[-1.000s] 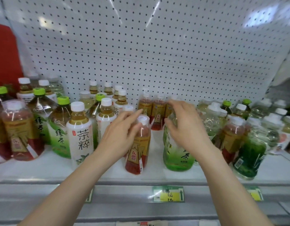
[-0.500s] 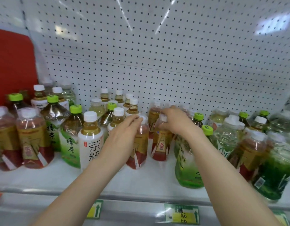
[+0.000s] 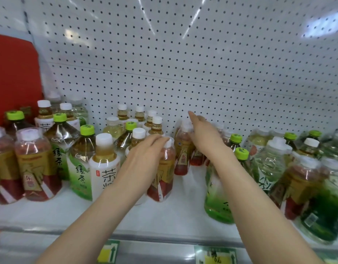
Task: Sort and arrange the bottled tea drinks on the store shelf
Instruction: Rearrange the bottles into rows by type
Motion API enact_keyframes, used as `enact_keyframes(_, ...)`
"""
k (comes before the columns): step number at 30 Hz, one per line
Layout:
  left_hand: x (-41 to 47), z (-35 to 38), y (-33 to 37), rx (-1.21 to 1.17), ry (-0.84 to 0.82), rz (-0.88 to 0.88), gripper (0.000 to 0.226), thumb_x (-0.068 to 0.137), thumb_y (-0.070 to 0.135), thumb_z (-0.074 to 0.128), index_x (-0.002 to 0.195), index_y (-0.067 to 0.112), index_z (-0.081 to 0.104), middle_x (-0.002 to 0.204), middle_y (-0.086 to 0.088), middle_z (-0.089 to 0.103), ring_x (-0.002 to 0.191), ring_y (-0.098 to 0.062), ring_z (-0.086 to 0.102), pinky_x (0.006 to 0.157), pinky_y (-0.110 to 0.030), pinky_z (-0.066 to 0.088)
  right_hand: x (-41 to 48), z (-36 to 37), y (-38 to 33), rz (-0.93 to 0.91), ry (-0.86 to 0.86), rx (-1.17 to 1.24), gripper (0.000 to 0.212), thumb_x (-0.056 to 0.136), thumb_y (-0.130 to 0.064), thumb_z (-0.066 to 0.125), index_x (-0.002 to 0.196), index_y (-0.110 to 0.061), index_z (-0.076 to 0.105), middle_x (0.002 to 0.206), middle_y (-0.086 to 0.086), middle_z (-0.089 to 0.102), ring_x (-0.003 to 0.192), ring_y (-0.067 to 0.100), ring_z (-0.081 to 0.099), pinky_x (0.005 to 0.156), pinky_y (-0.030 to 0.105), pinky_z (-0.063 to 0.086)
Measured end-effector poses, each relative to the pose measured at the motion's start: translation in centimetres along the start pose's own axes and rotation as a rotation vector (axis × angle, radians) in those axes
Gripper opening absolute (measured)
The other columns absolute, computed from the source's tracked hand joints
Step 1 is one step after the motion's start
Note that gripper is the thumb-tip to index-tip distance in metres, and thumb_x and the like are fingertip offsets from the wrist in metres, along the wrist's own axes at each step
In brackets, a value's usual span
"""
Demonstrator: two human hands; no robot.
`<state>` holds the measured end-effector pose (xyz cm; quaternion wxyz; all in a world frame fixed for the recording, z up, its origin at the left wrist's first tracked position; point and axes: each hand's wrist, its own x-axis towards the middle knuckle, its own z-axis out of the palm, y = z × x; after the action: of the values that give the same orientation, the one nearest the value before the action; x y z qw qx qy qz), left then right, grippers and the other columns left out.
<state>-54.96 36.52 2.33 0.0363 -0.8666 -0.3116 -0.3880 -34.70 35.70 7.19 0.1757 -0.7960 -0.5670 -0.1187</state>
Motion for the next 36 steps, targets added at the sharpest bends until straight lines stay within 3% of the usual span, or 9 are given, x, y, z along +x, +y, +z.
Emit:
enact_keyframes(4, 2.2, 1.1, 0.7, 0.098, -0.171, 0.024, 0.05, 0.098, 0.022, 0.055, 0.144, 0.012, 0.041, 0.141, -0.013, 0.049, 0.126, -0.03, 0.051, 0.101, -0.037, 0.042, -6.6, -3.2, 2.6, -0.078, 0.412, -0.064, 0.041, 0.093, -0.025, 0.065, 0.132, -0.014, 0.059, 0.115, 0.011, 0.069, 0.108, 0.033, 0.058, 0.081, 0.041, 0.049)
enact_keyframes(8, 3.2, 2.4, 2.2, 0.055, -0.206, -0.074, 0.042, 0.095, 0.023, 0.061, 0.133, 0.013, 0.049, 0.135, -0.012, 0.046, 0.118, -0.03, 0.052, 0.096, -0.037, 0.045, -11.2, -3.5, 5.4, -0.019, 0.194, -0.105, 0.044, 0.091, -0.051, 0.062, 0.124, -0.022, 0.063, 0.115, -0.003, 0.067, 0.109, 0.02, 0.057, 0.092, 0.035, 0.047)
enact_keyframes(14, 6.1, 5.0, 3.8, -0.127, -0.266, -0.122, 0.052, 0.091, 0.035, 0.063, 0.139, 0.021, 0.05, 0.129, -0.007, 0.047, 0.12, -0.027, 0.047, 0.096, -0.037, 0.04, -11.4, -4.9, 9.2, -0.118, 0.524, 0.035, 0.035, 0.095, -0.04, 0.06, 0.118, -0.015, 0.067, 0.112, 0.002, 0.068, 0.11, 0.02, 0.055, 0.09, 0.023, 0.034)
enact_keyframes(16, 7.6, 6.3, 4.7, -0.171, -0.269, -0.127, 0.056, 0.087, 0.042, 0.067, 0.138, 0.022, 0.053, 0.129, -0.006, 0.05, 0.119, -0.026, 0.049, 0.093, -0.036, 0.041, -10.4, -6.0, 10.9, -0.114, 0.598, -0.049, 0.033, 0.095, -0.035, 0.062, 0.118, -0.012, 0.068, 0.113, 0.005, 0.068, 0.112, 0.024, 0.052, 0.095, 0.03, 0.036)
enact_keyframes(20, 10.3, 9.1, 6.8, -0.173, -0.244, -0.102, 0.059, 0.083, 0.051, 0.069, 0.134, 0.022, 0.058, 0.123, -0.005, 0.054, 0.116, -0.024, 0.052, 0.094, -0.035, 0.043, -8.9, -6.9, 13.4, -0.056, 0.424, -0.075, 0.034, 0.095, -0.038, 0.062, 0.12, -0.016, 0.068, 0.121, 0.003, 0.066, 0.121, 0.025, 0.052, 0.103, 0.041, 0.037)
enact_keyframes(25, 11.2, 10.2, 6.6, -0.097, -0.23, -0.065, 0.064, 0.081, 0.063, 0.064, 0.133, 0.026, 0.058, 0.124, -0.001, 0.055, 0.12, -0.022, 0.045, 0.097, -0.037, 0.043, -7.5, -7.1, 15.1, -0.114, 0.245, 0.109, 0.026, 0.094, -0.042, 0.061, 0.113, -0.026, 0.07, 0.114, -0.011, 0.068, 0.105, 0.009, 0.059, 0.087, 0.025, 0.041)
enact_keyframes(29, 11.1, 9.0, 4.9, -0.136, -0.244, 0.064, 0.064, 0.083, 0.058, 0.061, 0.141, 0.032, 0.049, 0.144, 0.002, 0.044, 0.134, -0.022, 0.037, 0.105, -0.036, 0.033, -3.8, -9.0, 15.7, -0.099, 0.07, 0.31, 0.024, 0.093, -0.042, 0.062, 0.114, -0.031, 0.069, 0.108, -0.017, 0.069, 0.098, -0.002, 0.062, 0.089, 0.025, 0.051)
enact_keyframes(33, 12.1, 9.5, 4.5, -0.063, -0.473, 0.179, 0.089, 0.08, 0.039, 0.076, 0.154, 0.031, 0.026, 0.16, 0.006, 0.028, 0.147, -0.016, 0.022, 0.119, -0.036, 0.017, 1.0, -9.6, 15.2, -0.087, -0.285, 0.213, 0.038, 0.094, -0.045, 0.061, 0.131, -0.038, 0.059, 0.129, -0.011, 0.061, 0.114, 0.009, 0.061, 0.092, 0.026, 0.046)
enact_keyframes(36, 12.8, 10.6, 4.6, -0.014, -0.42, 0.206, 0.09, 0.075, 0.043, 0.079, 0.151, 0.029, 0.032, 0.156, 0.006, 0.036, 0.145, -0.014, 0.027, 0.12, -0.036, 0.005, 3.2, -8.2, 14.8, -0.09, -0.483, 0.091, 0.047, 0.098, -0.049, 0.053, 0.143, -0.038, 0.049, 0.147, -0.008, 0.05, 0.13, 0.015, 0.052, 0.106, 0.032, 0.038)
